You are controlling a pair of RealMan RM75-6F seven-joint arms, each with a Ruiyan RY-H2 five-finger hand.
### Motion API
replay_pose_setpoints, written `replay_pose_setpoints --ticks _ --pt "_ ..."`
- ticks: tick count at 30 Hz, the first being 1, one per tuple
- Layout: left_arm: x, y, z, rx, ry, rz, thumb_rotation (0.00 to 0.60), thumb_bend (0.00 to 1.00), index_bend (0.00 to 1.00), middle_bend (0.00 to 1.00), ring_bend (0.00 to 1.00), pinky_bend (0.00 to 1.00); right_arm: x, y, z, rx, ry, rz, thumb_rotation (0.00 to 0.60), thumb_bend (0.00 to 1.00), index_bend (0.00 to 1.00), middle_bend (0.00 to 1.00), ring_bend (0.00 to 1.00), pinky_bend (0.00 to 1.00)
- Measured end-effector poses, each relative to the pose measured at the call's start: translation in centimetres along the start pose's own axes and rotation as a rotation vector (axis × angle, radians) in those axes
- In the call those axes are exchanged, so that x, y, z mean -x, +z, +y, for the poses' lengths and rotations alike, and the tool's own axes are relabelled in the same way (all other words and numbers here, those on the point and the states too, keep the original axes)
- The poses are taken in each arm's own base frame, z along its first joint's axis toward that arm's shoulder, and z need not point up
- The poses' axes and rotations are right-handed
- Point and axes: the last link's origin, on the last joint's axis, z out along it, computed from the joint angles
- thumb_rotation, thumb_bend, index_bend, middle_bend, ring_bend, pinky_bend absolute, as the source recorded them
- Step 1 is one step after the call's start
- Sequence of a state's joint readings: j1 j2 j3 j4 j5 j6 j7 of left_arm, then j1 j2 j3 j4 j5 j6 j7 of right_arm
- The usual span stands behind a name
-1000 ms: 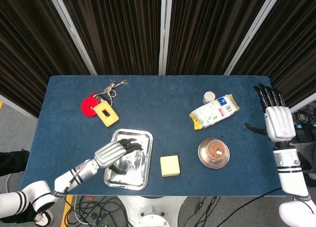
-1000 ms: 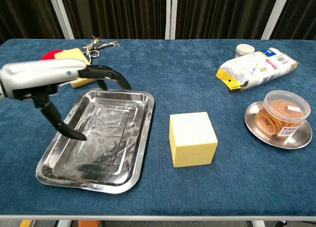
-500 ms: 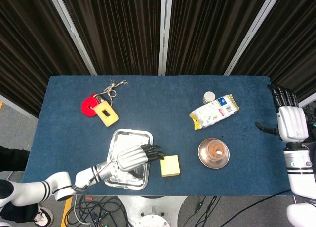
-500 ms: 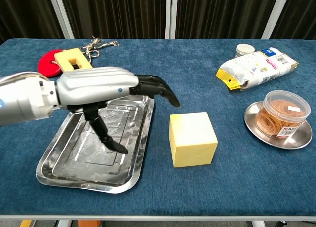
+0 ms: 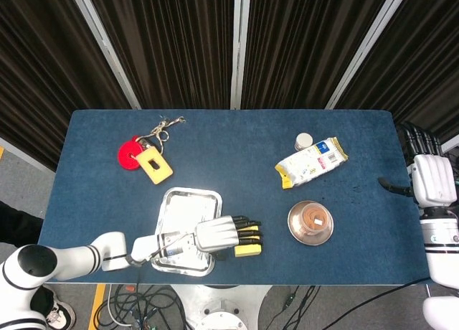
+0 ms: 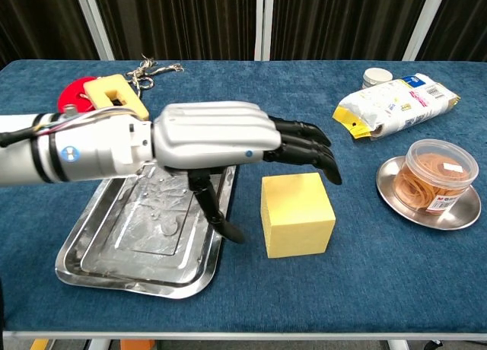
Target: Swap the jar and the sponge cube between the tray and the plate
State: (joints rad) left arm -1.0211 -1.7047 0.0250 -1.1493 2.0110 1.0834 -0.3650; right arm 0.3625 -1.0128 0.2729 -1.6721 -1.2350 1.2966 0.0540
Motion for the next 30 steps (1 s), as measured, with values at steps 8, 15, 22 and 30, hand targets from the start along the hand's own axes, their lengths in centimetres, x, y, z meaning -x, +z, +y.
replay_pose_setpoints --ticks 8,15,22,30 --pt "-0.5 3.0 -0.3 0.076 0.050 -0.044 0.600 0.00 0.16 0.14 0.05 0.22 0.1 0.0 0.7 0.010 0.004 -0.008 0.600 0.05 0.00 0.02 0.00 0.00" --pt "0.4 3.8 -0.7 0.085 0.092 -0.116 0.600 0.00 0.16 0.14 0.05 0.22 0.0 0.0 1.2 0.011 0.009 -0.010 0.600 0.05 0.00 0.02 0.00 0.00" --pt "0.2 3.4 -1.9 0.054 0.109 -0.131 0.600 0.00 0.16 0.14 0.05 0.22 -0.1 -0.1 1.4 0.009 0.009 -0.010 0.600 0.06 0.00 0.02 0.00 0.00" --pt "0.5 3.2 -1.6 0.069 0.151 -0.133 0.600 0.00 0.21 0.22 0.05 0.22 0.3 0.1 0.9 -0.003 0.007 -0.020 0.600 0.07 0.00 0.02 0.00 0.00"
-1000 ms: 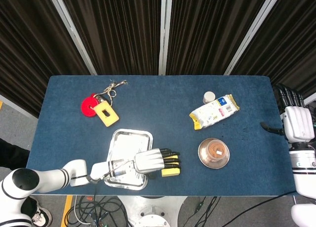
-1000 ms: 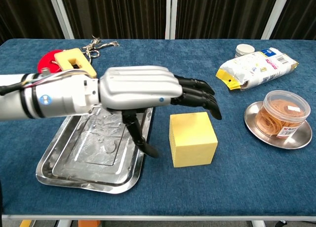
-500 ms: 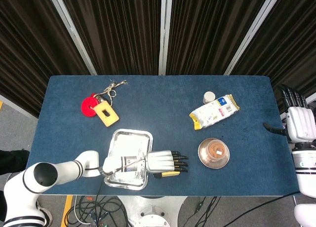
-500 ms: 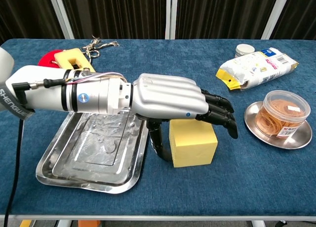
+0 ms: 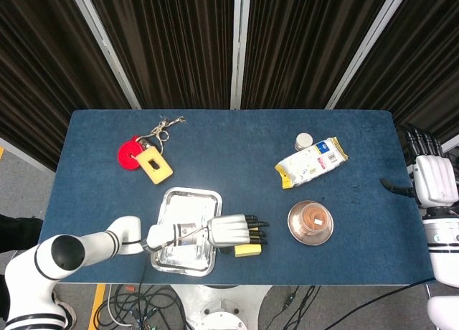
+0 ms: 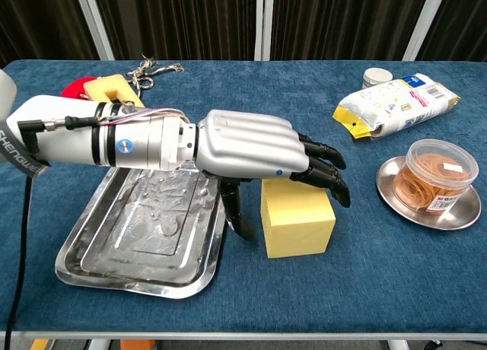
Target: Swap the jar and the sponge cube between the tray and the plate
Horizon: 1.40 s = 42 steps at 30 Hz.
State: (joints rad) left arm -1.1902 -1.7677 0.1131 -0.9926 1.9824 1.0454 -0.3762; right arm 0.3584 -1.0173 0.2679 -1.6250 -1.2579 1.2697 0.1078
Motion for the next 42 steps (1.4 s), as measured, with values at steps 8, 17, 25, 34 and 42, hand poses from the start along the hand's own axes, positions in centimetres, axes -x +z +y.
replay_pose_setpoints --ticks 8,17,25,34,42 --pt "0.5 0.0 0.0 -0.007 0.025 0.013 0.600 0.12 0.28 0.28 0.05 0.23 -0.1 0.0 0.1 0.001 0.005 0.001 0.600 0.08 0.00 0.02 0.00 0.00" --pt "-0.5 -0.4 0.4 -0.001 0.028 0.089 0.600 0.21 0.33 0.35 0.07 0.27 -0.2 -0.2 0.2 0.001 0.004 0.000 0.600 0.10 0.00 0.03 0.00 0.00" --pt "-2.6 -3.4 -1.5 -0.080 0.064 0.112 0.600 0.20 0.32 0.35 0.07 0.29 -0.2 -0.2 0.1 -0.002 0.004 -0.003 0.600 0.10 0.00 0.03 0.00 0.00" --pt "-2.2 -11.7 -3.7 -0.330 0.032 0.036 0.600 0.20 0.32 0.35 0.07 0.29 0.6 -0.2 -0.1 -0.007 -0.003 -0.024 0.600 0.10 0.00 0.03 0.00 0.00" --pt "0.3 -14.6 -2.7 -0.426 -0.062 -0.011 0.600 0.18 0.31 0.28 0.07 0.29 1.1 -0.2 -0.4 -0.021 0.002 -0.041 0.600 0.10 0.00 0.03 0.00 0.00"
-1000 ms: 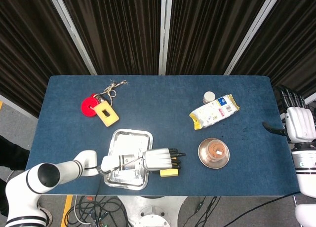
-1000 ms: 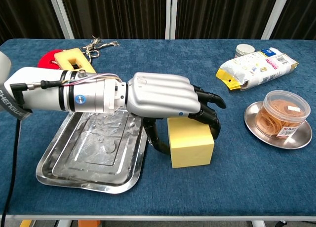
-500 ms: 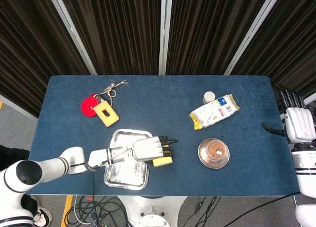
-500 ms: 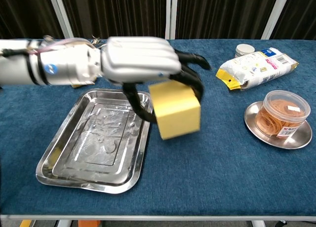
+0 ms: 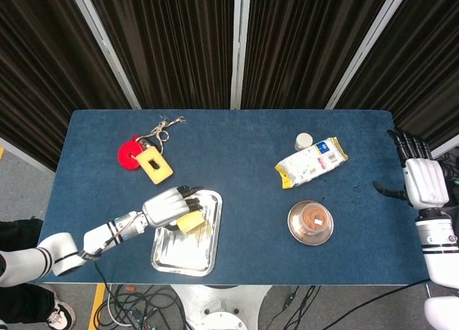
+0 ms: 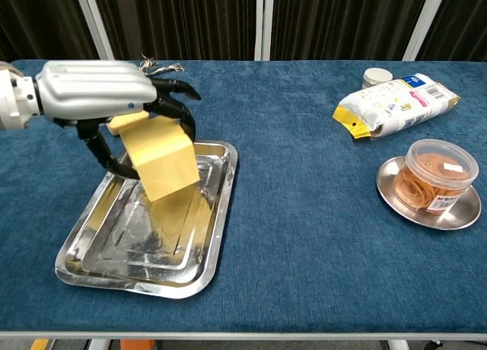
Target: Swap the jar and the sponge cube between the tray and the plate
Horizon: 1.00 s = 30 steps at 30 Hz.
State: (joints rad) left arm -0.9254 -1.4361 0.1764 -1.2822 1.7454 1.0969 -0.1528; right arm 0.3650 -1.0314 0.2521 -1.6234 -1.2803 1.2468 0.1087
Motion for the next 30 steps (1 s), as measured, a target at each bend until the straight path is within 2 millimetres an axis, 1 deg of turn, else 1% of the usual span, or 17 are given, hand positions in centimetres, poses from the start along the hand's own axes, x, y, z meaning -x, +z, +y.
replay_pose_setpoints --ticks 4,7,9,13,16,18,19,22,24,27,28,29,30 --pt "0.3 0.0 0.1 -0.004 -0.037 -0.002 0.600 0.11 0.21 0.16 0.07 0.29 0.2 0.0 0.0 0.002 0.004 -0.004 0.600 0.10 0.00 0.03 0.00 0.00" --pt "0.4 0.2 0.0 -0.005 -0.029 -0.001 0.600 0.08 0.14 0.10 0.06 0.28 0.4 0.0 -0.1 0.003 0.017 -0.015 0.600 0.10 0.00 0.03 0.00 0.00" --pt "0.6 0.2 0.0 -0.005 -0.037 -0.006 0.600 0.06 0.12 0.09 0.05 0.28 0.4 0.0 -0.2 -0.003 0.018 -0.017 0.600 0.10 0.00 0.03 0.00 0.00" --pt "0.8 -0.1 -0.3 -0.024 -0.042 -0.012 0.600 0.06 0.11 0.09 0.03 0.27 0.2 -0.2 -0.3 -0.018 0.007 -0.008 0.600 0.10 0.00 0.03 0.00 0.00" --pt "0.2 -0.9 -1.0 -0.057 -0.026 -0.002 0.600 0.06 0.11 0.08 0.03 0.27 0.3 -0.7 -0.6 -0.034 -0.007 -0.010 0.600 0.10 0.00 0.03 0.00 0.00" --pt "-0.3 -2.0 -1.7 -0.103 -0.009 0.008 0.600 0.06 0.11 0.08 0.02 0.26 0.3 -1.1 -0.6 -0.043 -0.024 -0.009 0.600 0.10 0.00 0.02 0.00 0.00" --pt "-0.5 -2.7 -2.0 -0.132 -0.006 0.013 0.600 0.06 0.11 0.08 0.02 0.26 0.4 -1.5 -0.6 -0.046 -0.038 -0.007 0.600 0.10 0.00 0.02 0.00 0.00" --pt "-1.0 -5.9 -3.3 -0.264 -0.014 0.037 0.600 0.06 0.11 0.08 0.02 0.26 0.7 -2.5 -0.5 -0.051 -0.090 0.003 0.600 0.10 0.00 0.02 0.00 0.00" --pt "-0.9 -8.7 -4.1 -0.377 -0.028 0.061 0.600 0.06 0.11 0.08 0.02 0.24 1.2 -3.5 -0.4 -0.050 -0.128 0.007 0.600 0.09 0.00 0.01 0.00 0.00" --pt "-0.4 -13.0 -4.4 -0.546 -0.049 0.109 0.600 0.06 0.11 0.08 0.02 0.22 2.6 -6.0 0.2 -0.031 -0.176 -0.006 0.600 0.09 0.00 0.00 0.00 0.00" --pt "-0.1 -14.3 -4.3 -0.598 -0.053 0.122 0.600 0.05 0.11 0.08 0.02 0.22 3.3 -7.1 0.5 -0.020 -0.187 -0.015 0.600 0.09 0.00 0.00 0.00 0.00" --pt "0.4 -16.0 -4.1 -0.665 -0.057 0.137 0.600 0.05 0.11 0.08 0.02 0.22 3.8 -7.8 0.8 -0.012 -0.196 -0.019 0.600 0.08 0.00 0.00 0.00 0.00" --pt "0.8 -17.3 -3.9 -0.715 -0.060 0.145 0.600 0.05 0.11 0.08 0.02 0.21 4.2 -8.5 1.2 -0.004 -0.206 -0.024 0.600 0.08 0.00 0.00 0.00 0.00"
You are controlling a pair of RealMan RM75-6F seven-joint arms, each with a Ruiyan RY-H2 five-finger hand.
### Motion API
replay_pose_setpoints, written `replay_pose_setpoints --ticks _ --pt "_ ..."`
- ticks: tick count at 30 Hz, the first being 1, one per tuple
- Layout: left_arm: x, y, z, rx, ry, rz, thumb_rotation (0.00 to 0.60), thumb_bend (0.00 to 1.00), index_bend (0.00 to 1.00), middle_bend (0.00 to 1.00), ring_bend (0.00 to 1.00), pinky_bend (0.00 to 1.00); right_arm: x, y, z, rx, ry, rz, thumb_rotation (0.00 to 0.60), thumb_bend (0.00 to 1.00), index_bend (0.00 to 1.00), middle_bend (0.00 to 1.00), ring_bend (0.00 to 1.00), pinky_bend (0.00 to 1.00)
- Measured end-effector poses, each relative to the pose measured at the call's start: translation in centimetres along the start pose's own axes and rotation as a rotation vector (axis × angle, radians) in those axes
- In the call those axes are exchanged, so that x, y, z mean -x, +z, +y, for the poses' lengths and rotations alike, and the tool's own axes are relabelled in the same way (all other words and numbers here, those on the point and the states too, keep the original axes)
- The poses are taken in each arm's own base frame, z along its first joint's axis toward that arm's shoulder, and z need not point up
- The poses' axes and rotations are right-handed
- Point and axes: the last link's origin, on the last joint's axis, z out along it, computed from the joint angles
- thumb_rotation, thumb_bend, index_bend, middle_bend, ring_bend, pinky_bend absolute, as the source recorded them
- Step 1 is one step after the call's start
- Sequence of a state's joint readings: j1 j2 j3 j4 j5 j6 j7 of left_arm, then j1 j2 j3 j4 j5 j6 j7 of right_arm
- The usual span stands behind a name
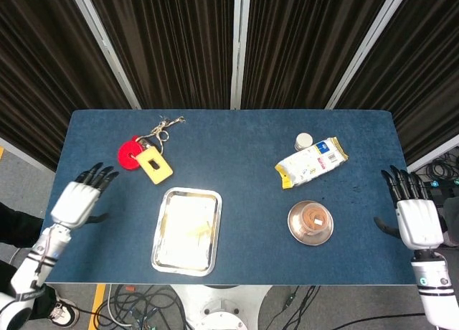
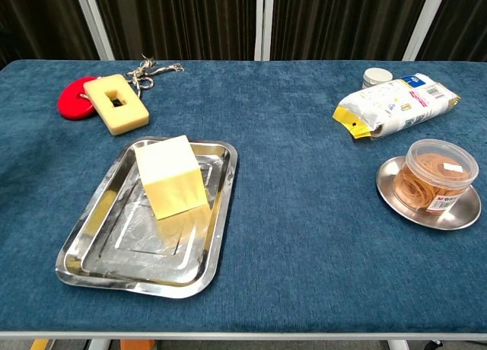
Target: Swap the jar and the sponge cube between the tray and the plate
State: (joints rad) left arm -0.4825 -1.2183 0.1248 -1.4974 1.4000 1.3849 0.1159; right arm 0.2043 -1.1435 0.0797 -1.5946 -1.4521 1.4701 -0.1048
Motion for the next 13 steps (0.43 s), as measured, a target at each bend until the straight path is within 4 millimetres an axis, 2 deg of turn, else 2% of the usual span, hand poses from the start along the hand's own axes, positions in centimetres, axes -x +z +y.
replay_pose_setpoints --ticks 5,8,13 --pt "2.0 -6.1 -2.3 -0.229 -0.020 0.010 0.600 0.05 0.11 0.08 0.02 0.20 3.2 -3.7 1.0 0.036 -0.056 -0.039 0.600 0.08 0.00 0.00 0.00 0.00" --pt "3.4 -8.6 -2.8 -0.303 -0.039 -0.020 0.600 0.05 0.11 0.08 0.02 0.20 4.8 -5.5 1.2 0.052 -0.085 -0.069 0.600 0.08 0.00 0.00 0.00 0.00" --pt "4.3 -10.6 -3.1 -0.342 -0.054 -0.020 0.600 0.05 0.11 0.08 0.02 0.19 6.0 -6.4 1.4 0.068 -0.087 -0.093 0.600 0.08 0.00 0.00 0.00 0.00"
